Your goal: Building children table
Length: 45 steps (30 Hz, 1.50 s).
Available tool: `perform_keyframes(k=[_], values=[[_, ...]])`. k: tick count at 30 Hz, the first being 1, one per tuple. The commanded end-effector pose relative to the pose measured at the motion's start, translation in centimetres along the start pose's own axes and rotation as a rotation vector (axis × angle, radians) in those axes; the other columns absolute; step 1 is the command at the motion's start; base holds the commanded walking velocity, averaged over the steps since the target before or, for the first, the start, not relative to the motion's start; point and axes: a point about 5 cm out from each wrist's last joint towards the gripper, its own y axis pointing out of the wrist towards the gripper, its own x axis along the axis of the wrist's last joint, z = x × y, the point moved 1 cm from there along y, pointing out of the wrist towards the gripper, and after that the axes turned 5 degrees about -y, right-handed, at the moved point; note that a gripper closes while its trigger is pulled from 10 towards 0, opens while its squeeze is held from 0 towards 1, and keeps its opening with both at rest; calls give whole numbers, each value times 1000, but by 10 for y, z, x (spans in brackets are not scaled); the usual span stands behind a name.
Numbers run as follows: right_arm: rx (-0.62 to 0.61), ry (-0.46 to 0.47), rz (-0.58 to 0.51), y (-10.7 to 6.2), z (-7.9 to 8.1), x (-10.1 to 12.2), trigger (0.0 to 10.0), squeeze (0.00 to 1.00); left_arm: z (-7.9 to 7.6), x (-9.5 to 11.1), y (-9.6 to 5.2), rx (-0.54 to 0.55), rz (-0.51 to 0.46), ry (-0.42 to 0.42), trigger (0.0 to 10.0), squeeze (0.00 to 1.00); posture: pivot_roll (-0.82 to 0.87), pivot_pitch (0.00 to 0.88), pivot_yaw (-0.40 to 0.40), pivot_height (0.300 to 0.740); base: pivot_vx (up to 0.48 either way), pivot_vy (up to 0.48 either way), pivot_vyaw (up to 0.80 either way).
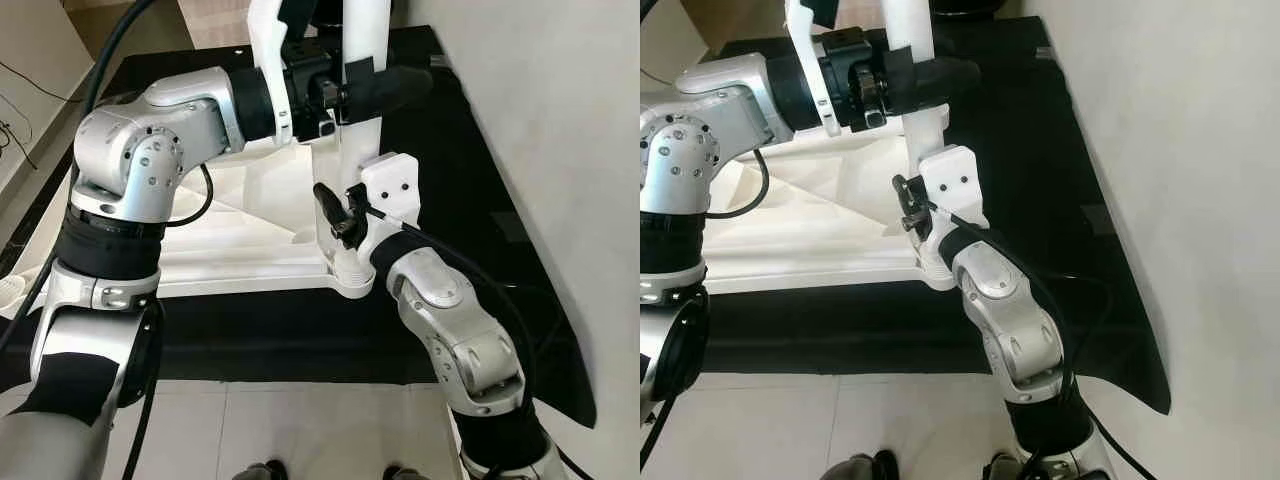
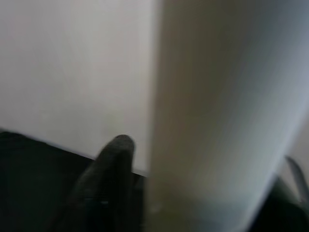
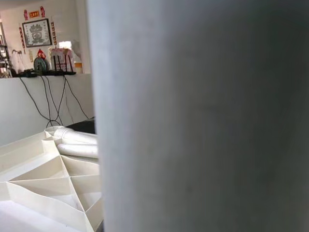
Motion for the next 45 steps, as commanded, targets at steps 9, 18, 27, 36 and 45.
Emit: perform_keyframes(k=[9,18,27,36,45], values=[[18,46,143,1,6,-30,10000,0,-7,-4,-3,-18,39,80,0,0,52,218,91,740,0,0,0],[63,76,66,3,3,-18,10000,1000,-8,-5,-4,-21,36,84,0,0,50,220,93,740,0,0,0],[435,-143,-11,18,-27,2,10000,0,-11,-4,-1,-36,20,81,0,0,48,225,89,740,0,0,0],[907,-228,-54,27,-37,12,10000,0,-14,-3,1,-46,5,79,0,0,55,233,75,740,0,0,0],[1137,-123,-158,37,-39,25,0,0,-17,-2,2,-49,8,84,0,0,74,236,71,740,0,0,0]])
